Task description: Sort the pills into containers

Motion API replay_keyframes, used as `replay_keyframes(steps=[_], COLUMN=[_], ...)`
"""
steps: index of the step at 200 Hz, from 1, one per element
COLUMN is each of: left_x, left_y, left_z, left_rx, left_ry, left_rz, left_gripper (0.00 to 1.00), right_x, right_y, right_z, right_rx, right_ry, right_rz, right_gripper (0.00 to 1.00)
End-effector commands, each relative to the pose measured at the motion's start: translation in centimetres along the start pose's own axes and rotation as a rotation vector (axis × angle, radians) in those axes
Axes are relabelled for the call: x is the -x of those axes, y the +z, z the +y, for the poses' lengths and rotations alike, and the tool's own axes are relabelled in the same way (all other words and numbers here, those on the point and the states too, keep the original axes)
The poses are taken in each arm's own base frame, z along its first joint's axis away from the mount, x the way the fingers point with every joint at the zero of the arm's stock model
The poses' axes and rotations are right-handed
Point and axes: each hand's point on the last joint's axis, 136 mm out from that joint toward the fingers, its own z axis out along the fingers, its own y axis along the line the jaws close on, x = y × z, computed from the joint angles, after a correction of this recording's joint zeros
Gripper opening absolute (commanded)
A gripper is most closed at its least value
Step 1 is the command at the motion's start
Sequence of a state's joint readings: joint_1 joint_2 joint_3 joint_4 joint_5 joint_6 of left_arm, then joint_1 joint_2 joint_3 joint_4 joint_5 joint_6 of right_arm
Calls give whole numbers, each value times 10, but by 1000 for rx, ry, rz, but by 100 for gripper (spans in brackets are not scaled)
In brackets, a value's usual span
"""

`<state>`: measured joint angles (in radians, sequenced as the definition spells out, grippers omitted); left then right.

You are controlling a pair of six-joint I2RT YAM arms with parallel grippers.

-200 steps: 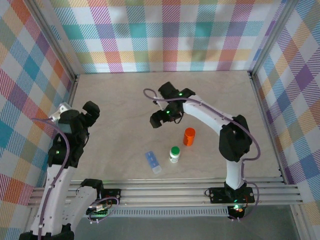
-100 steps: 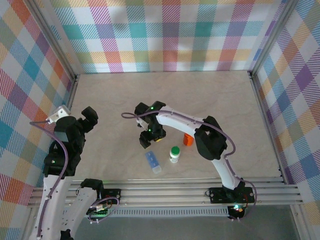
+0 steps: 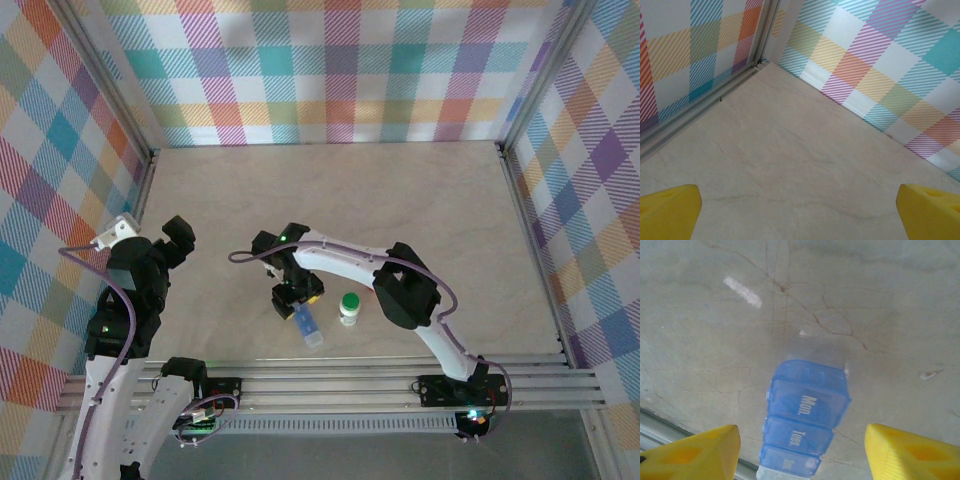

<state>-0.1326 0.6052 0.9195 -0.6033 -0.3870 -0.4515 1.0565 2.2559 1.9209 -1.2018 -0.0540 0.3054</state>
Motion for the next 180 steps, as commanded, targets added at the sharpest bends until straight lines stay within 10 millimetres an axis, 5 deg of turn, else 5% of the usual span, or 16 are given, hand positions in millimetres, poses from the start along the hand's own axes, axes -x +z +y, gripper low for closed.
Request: replay_keyframes(steps=[1,106,180], left_x=[-3,-3,-2], left_y=[-1,-2,-4], left_z=[2,3,3], left_rx=[4,5,2], left_ry=[23,21,18], left_rz=[-2,-5,-13], left_gripper=[100,100,100], right_x=[-4,6,4], right_y=[8,27,36], right_z=[-1,-12,-13], right_rx=[-48,-133,-131], right_ry=[26,28,55], right_rz=[25,-15,-6], right_gripper=[65,52,55])
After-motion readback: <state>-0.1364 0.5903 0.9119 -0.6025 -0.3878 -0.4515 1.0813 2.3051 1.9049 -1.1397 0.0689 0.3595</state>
